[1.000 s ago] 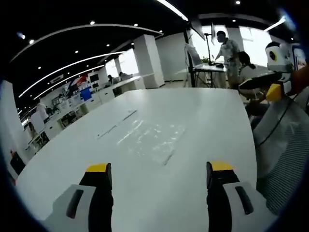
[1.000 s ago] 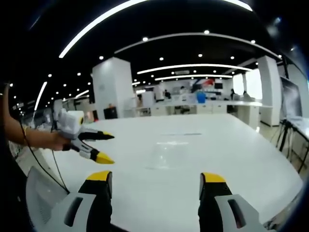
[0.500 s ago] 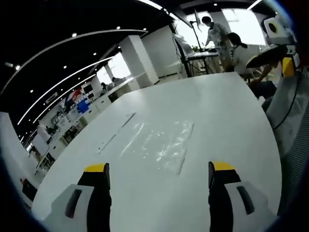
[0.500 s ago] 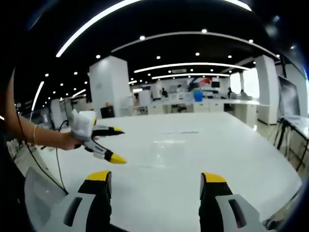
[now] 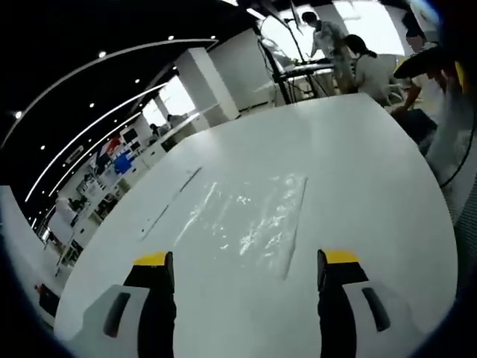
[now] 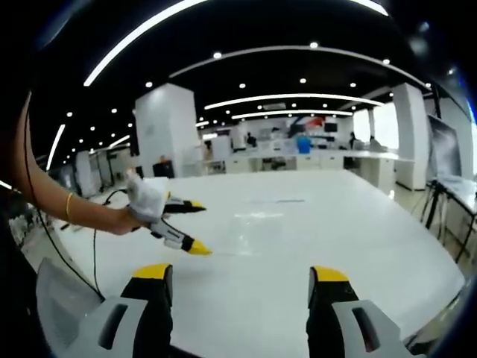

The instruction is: Open the resealable bag by pulling the two sides of the seal apart until the entire bag opening is separated and visibly accessible.

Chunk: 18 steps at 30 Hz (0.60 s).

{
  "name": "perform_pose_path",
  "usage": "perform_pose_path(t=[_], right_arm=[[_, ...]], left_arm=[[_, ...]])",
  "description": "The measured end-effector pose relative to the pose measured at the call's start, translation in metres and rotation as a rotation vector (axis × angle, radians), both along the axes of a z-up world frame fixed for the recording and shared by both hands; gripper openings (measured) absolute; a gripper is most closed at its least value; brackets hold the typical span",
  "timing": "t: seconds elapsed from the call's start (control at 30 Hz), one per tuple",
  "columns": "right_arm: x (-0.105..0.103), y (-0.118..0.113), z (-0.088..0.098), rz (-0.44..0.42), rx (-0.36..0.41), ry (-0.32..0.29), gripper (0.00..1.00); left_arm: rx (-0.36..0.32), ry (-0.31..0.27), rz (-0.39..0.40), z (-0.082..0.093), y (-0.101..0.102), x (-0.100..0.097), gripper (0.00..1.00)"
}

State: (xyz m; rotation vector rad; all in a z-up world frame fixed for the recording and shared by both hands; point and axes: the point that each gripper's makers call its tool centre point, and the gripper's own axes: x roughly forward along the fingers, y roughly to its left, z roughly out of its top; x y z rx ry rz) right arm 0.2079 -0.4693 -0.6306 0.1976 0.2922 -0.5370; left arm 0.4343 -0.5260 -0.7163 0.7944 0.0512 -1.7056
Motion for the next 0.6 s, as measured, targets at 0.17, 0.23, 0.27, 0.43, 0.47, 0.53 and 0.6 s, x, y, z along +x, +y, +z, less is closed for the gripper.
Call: perform_pose_path(t=[0.17,0.23,0.27,0.43,0.47,0.53,0.6], right_arm=[[-0.002,-0.003,0.001,-0.025,0.010,-0.012,0.72],[-0.004,-0.005,0.001,-0.034,0.016,-0.015,0.72],[-0.004,-0.005,0.001,-0.038,0.015,-0.015,0.72],[-0.004,-0.004,-0.001,-0.034,0.007,0.005,0.71],[-0.004,-0.004,-0.001,-0.034,0.008,0.004,0.71],[-0.005,-0.005,-0.001,-0.038,0.010,0.004,0.71],[-0.006,-0.005,-0.002,-0.044,0.017,0.003,0.71]], left_arm=[[0.027,-0.072,-0.029,-0.012,-0.005,0.004,0.76],[0.042,-0.107,-0.057,-0.015,-0.004,0.004,0.74],[0.048,-0.124,-0.063,-0.017,-0.004,0.005,0.73],[0.060,-0.171,-0.091,-0.023,-0.004,0.006,0.66],[0.059,-0.177,-0.093,-0.023,-0.005,0.006,0.65],[0.062,-0.164,-0.104,-0.025,-0.007,0.005,0.62],[0.055,-0.165,-0.110,-0.024,-0.009,0.004,0.52]])
